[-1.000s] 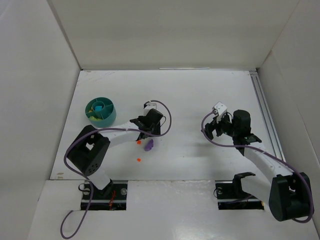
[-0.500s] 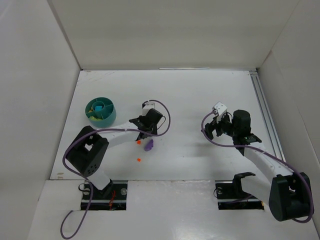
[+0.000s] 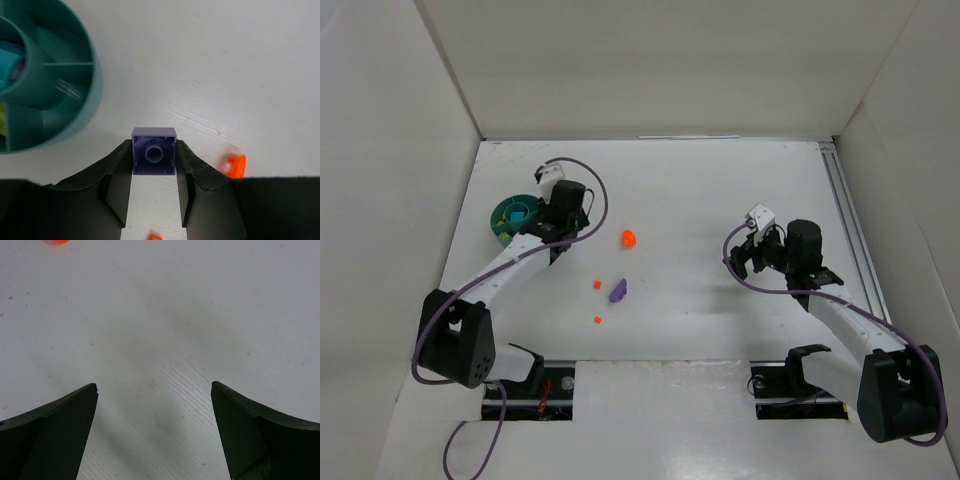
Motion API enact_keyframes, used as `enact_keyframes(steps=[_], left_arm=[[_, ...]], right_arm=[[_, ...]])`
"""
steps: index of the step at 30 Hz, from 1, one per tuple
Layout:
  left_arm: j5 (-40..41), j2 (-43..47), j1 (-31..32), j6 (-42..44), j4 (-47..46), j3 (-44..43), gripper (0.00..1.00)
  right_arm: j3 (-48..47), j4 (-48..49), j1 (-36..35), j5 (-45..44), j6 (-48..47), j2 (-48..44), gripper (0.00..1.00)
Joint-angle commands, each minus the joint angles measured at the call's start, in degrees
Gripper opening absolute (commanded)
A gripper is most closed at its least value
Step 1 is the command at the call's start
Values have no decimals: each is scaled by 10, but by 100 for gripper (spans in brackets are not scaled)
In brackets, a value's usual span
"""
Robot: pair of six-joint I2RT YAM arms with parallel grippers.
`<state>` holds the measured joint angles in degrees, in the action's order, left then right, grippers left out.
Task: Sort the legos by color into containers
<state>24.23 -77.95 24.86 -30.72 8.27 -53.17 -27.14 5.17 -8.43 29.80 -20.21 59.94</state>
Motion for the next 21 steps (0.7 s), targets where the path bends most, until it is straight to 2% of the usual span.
enact_keyframes(steps=[1, 3, 10, 21], left_arm=[[4, 28, -48, 20, -12, -19, 17], [4, 33, -78, 20, -12, -19, 17], [44, 39, -121, 20, -7, -19, 17], [115, 33, -128, 7, 16, -19, 19]], right_arm=[[-1, 31, 8, 2, -5, -6, 99], [-6, 31, 8, 2, -5, -6, 99], [-6, 31, 8, -4, -11, 5, 99], [-12, 31, 8, -4, -11, 16, 99]])
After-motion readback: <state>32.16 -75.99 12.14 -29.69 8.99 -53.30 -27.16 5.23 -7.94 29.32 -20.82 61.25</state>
